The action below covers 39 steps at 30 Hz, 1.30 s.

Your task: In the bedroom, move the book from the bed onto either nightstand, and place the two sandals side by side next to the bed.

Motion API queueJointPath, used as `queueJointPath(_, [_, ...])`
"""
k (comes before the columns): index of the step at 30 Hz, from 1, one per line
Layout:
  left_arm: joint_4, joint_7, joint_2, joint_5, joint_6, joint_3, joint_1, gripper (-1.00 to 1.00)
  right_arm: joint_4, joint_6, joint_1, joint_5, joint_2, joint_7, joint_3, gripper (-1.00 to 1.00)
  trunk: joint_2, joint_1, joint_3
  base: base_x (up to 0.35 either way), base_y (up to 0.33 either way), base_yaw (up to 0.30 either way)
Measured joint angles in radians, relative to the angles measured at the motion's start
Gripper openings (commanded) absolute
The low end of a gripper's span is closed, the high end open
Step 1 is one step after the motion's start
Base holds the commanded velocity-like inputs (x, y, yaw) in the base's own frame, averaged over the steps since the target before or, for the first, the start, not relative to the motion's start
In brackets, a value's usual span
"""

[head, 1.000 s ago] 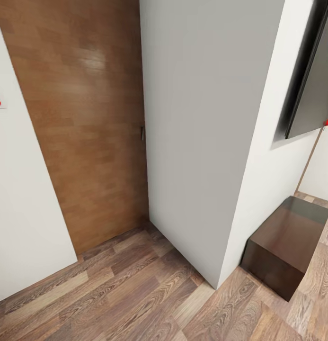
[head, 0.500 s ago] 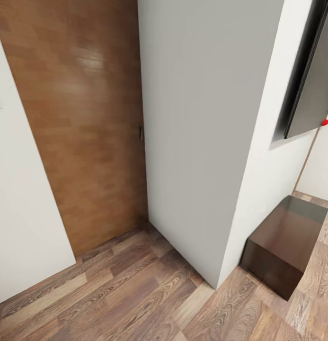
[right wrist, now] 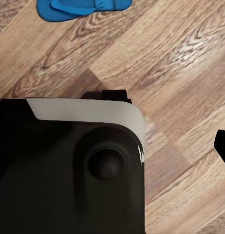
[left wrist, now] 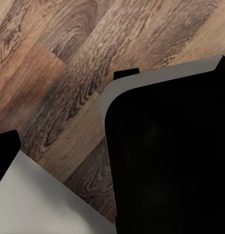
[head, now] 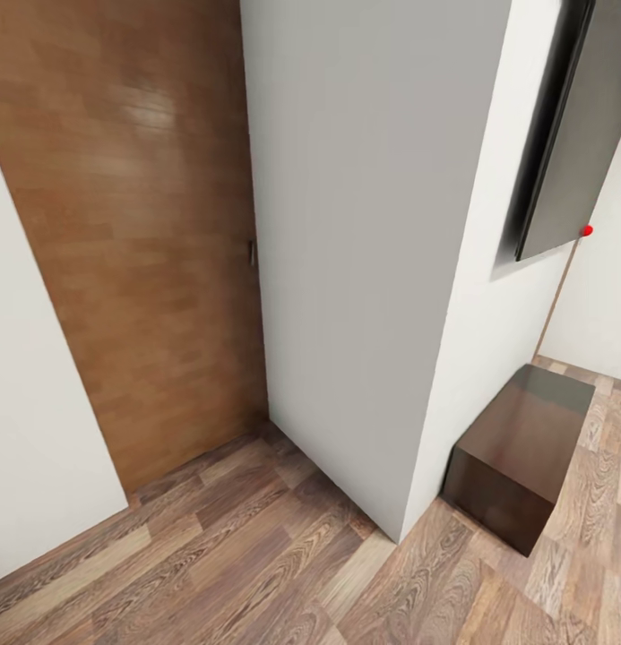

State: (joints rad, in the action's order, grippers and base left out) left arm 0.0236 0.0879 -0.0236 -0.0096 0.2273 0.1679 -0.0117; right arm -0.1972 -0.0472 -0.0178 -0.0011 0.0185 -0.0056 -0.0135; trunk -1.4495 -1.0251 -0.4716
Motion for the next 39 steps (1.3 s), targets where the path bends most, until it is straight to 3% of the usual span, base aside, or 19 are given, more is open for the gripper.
queueJointPath(13, [0.0,0.0,0.0,0.0,0.0,0.0,0.0,1.0,0.001,0.0,0.0,0.0,0.0,0.0,0.0,1.0,0.0,0.0,0.0,0.001,0.001,-0.044])
queueJointPath(39, [0.0,0.0,0.001,0.0,0.0,-0.001,0.0,1.0,0.001,0.0,0.0,0.0,0.0,0.0,0.0,1.0,0.0,0.0,0.0,0.0,0.0,-0.17])
